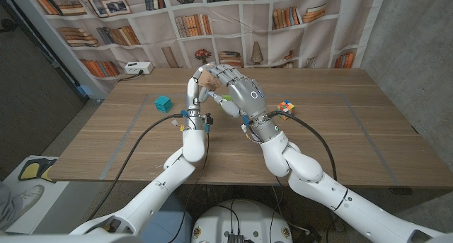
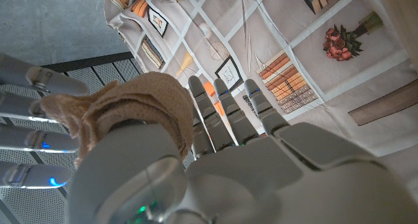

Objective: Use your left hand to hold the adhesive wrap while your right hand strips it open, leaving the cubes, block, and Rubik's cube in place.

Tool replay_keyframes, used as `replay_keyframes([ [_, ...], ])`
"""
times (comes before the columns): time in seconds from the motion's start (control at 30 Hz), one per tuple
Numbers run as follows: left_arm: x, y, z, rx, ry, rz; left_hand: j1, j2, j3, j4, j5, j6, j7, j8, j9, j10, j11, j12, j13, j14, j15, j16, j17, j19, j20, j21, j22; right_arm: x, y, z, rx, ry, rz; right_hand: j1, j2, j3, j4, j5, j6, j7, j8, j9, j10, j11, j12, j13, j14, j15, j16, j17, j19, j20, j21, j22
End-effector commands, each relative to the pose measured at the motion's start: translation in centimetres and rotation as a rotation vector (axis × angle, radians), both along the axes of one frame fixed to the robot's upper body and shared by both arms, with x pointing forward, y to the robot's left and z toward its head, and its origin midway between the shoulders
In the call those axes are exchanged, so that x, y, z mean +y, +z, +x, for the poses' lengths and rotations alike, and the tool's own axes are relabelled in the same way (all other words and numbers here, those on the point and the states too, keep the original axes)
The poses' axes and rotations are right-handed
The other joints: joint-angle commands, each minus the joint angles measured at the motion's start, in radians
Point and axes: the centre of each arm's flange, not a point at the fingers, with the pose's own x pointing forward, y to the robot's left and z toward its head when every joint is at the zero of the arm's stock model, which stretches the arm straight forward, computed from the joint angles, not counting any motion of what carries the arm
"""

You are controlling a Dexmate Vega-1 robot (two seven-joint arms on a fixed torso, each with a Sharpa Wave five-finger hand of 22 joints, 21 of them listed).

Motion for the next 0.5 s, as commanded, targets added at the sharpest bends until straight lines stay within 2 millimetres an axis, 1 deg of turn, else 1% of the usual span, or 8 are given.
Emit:
replay_keyframes([
  [0.03,-0.17,-0.08,0.01,0.001,-0.006,0.007,-0.004,0.000,0.003,0.007,0.004,0.005,-0.003,-0.001,0.000,0.003,0.000,-0.004,0.002,0.007,-0.012,-0.005,0.001,-0.002,0.002,0.001,0.002,0.42,-0.40,0.44,-0.032,-0.046,0.012,0.020,0.009,0.006,0.006,0.002,0.019,-0.033,0.007,0.005,0.009,-0.015,0.002,-0.001,0.052,-0.120,0.029,0.011,0.041,-0.005,0.018,0.005],
  [0.07,-0.18,-0.09,0.00,0.001,-0.006,0.007,-0.004,0.000,0.003,0.007,0.004,0.006,-0.004,-0.001,0.000,0.003,0.000,-0.004,0.002,0.007,-0.012,-0.005,0.001,-0.002,0.001,0.001,0.002,0.43,-0.43,0.48,-0.036,-0.052,0.012,0.021,0.011,0.006,0.008,0.001,0.020,-0.035,0.006,0.005,0.013,-0.018,0.004,-0.002,0.061,-0.124,0.034,0.013,0.050,-0.008,0.021,0.006],
  [0.1,-0.21,-0.10,-0.02,0.001,-0.007,0.008,-0.004,0.000,0.003,0.007,0.004,0.006,-0.004,-0.002,0.000,0.003,0.000,-0.004,0.002,0.007,-0.012,-0.005,0.001,-0.002,0.001,0.001,0.002,0.46,-0.45,0.50,-0.038,-0.056,0.011,0.021,0.012,0.005,0.009,0.001,0.020,-0.035,0.006,0.005,0.018,-0.012,0.006,-0.002,0.064,-0.127,0.037,0.015,0.054,-0.008,0.023,0.006],
  [0.17,-0.23,-0.11,-0.04,0.000,-0.006,0.010,-0.004,0.000,0.003,0.007,0.005,0.006,-0.005,-0.002,-0.001,0.003,0.000,-0.005,0.002,0.009,-0.012,-0.005,0.001,-0.002,0.002,0.001,0.002,0.50,-0.50,0.54,-0.035,-0.057,0.008,0.022,0.020,0.006,0.013,0.000,0.018,-0.035,0.003,0.005,0.023,-0.019,0.007,-0.003,0.075,-0.141,0.046,0.022,0.055,-0.011,0.023,0.007],
  [0.23,-0.25,-0.11,-0.07,0.001,-0.007,0.010,-0.004,0.000,0.003,0.007,0.006,0.006,-0.005,-0.003,-0.001,0.003,0.000,-0.005,0.002,0.008,-0.013,-0.005,0.000,-0.002,0.002,0.001,0.001,0.58,-0.57,0.59,-0.043,-0.069,0.007,0.023,0.030,0.007,0.018,0.000,0.013,-0.033,0.001,0.005,0.026,-0.015,0.009,-0.003,0.093,-0.150,0.060,0.031,0.057,-0.015,0.024,0.009],
  [0.3,-0.26,-0.13,-0.12,0.000,-0.007,0.010,-0.004,0.000,0.004,0.007,0.007,0.007,-0.004,-0.004,-0.001,0.004,-0.001,-0.006,0.002,0.008,-0.012,-0.005,0.000,-0.002,0.001,0.001,0.001,0.61,-0.60,0.63,-0.037,-0.073,0.005,0.023,0.032,0.007,0.019,0.000,0.013,-0.033,0.000,0.005,0.027,-0.018,0.009,-0.003,0.090,-0.147,0.062,0.036,0.055,-0.015,0.023,0.009],
  [0.5,-0.30,-0.24,-0.28,0.001,-0.006,0.014,-0.004,0.000,0.004,0.008,0.009,0.011,-0.005,-0.005,-0.001,0.006,-0.001,-0.007,0.003,0.009,-0.012,-0.006,-0.001,-0.002,0.001,0.001,0.001,0.84,-0.68,0.75,-0.037,-0.092,0.002,0.024,0.032,0.003,0.020,-0.002,0.018,-0.041,0.000,0.004,0.031,-0.009,0.009,-0.005,0.082,-0.137,0.070,0.051,0.049,-0.007,0.021,0.010],
])
